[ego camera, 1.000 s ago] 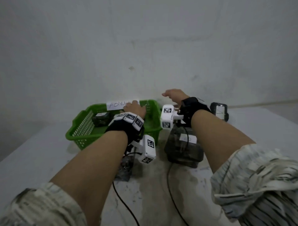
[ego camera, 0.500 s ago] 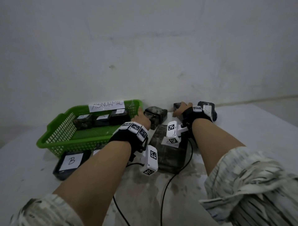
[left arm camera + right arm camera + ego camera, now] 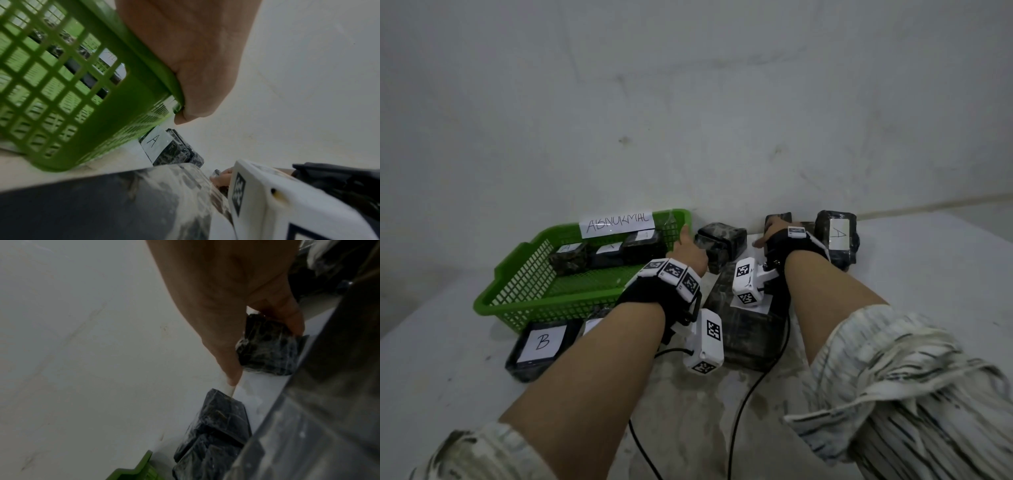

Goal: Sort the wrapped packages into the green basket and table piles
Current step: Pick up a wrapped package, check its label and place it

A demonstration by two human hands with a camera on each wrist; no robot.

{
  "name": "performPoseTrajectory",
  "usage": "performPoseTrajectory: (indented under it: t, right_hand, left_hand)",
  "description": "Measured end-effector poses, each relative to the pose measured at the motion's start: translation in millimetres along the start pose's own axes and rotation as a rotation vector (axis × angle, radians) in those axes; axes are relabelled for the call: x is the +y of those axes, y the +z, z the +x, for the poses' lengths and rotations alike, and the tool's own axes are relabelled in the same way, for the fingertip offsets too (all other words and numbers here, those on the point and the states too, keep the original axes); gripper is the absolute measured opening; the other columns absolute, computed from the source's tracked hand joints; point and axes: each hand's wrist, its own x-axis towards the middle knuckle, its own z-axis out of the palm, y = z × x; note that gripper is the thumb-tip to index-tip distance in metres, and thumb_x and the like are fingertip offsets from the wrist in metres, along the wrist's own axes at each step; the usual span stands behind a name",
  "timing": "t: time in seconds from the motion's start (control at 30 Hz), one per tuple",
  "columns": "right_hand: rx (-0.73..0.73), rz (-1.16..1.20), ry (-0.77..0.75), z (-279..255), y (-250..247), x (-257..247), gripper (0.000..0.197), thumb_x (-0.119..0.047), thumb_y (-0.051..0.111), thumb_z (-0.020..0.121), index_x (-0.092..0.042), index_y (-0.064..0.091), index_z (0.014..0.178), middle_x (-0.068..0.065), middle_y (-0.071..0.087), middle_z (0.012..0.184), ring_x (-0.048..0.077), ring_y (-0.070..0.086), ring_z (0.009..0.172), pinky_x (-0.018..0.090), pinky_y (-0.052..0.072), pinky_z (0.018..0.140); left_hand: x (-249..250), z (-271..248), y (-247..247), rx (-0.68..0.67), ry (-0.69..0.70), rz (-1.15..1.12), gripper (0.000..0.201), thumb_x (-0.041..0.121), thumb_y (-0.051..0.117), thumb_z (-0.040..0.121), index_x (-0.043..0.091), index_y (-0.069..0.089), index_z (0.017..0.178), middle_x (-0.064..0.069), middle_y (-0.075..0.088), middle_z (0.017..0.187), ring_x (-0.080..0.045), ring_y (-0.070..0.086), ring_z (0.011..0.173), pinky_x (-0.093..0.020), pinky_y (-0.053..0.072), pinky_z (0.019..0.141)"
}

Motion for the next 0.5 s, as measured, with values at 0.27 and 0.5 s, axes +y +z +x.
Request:
performPoseTrajectory:
  t: [0.27, 0.5]
  right_hand:
    - [0.153, 0.117, -0.051, -27.9, -6.0, 8.5, 0.033, -0.025, 0.050, 0.094, -0.010, 0.043, 0.122, 0.017, 0.052, 0.115, 0.036, 0.053, 0.109, 0.030, 0.038, 0.083]
    - [0.128, 0.649, -0.135, -30.4, -23.6, 14.1, 0.072, -0.047, 0.063, 0.049, 0.001, 0.059, 0.101, 0.017, 0.064, 0.094, 0.031, 0.064, 0.084, 0.032, 0.055, 0.066]
  left_hand:
    - [-0.4, 3.9, 2.2, 0.015, 0.012, 0.008, 0.070, 0.011, 0.040, 0.095, 0.019, -0.001, 0.152, -0.018, 0.025, 0.152, -0.040, 0.033, 0.134, -0.046, 0.029, 0.110]
    - [-3.1, 6.8, 1.4, 0.022, 0.038, 0.027, 0.071, 0.027, 0.045, 0.097, 0.015, 0.001, 0.152, -0.024, 0.028, 0.149, -0.039, 0.034, 0.133, -0.042, 0.028, 0.108]
